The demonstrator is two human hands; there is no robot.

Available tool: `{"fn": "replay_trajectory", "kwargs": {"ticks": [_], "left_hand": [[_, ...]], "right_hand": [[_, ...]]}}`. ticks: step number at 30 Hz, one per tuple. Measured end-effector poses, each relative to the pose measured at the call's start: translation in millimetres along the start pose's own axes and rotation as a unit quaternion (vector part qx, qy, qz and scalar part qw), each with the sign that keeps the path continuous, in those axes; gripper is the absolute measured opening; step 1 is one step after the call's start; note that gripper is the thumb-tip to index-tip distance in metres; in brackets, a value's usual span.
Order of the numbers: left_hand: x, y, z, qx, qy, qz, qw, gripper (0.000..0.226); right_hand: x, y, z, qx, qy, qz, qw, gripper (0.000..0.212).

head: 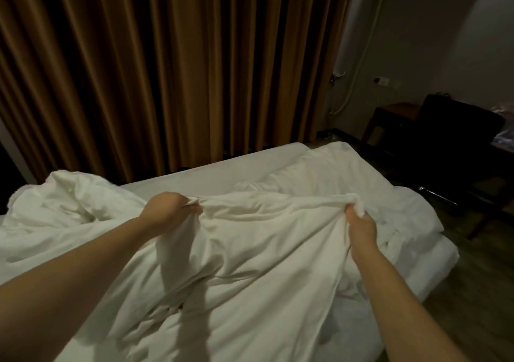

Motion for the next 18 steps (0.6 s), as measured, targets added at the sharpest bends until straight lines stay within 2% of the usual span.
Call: {"fn": "replay_trajectory", "kwargs": {"ticks": [3,5,8,12,13,15,18], "left_hand": [[15,-3,32,0.014,0.020,-0.001,1.000,0.051],[26,-5,68,-0.002,0.050,0.000,0.999,0.050],[42,-17,104,-0.033,0.112,0.015,0.993,0.039],[59,-31,104,-0.041,0.200,0.008,0.979,0.030],[63,-30,104,-0.046,0.217,0.010,0.975,0.029],[69,-25,104,-0.065,0.232,0.006,0.970,0.031],[67,-15,100,-0.042,0.247,-0.018,0.968,0.036]], "right_hand": [[9,38,-22,0.120,-0.113,-0.045,0.985,0.035],[34,82,-50,0.158,-0.219,-0.152,0.951,0.040],[79,130,-79,0.172,-0.312,-0.373,0.857,0.068],[91,139,-83,0.305,-0.320,-0.491,0.750,0.088],[94,143,-81,0.337,-0.319,-0.508,0.725,0.083],[96,153,-70,0.379,-0.312,-0.516,0.702,0.055],[91,157,-53,0.390,-0.329,-0.479,0.714,0.017]]}}
Point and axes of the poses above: each hand's wrist, its own x-axis away from the middle knuckle, its own y-axis out of the palm, z = x × y, the point moved 6 cm from there along -x, towards the middle knuckle, and after that the axes turned 14 degrees about -y, right-handed, at the moved point
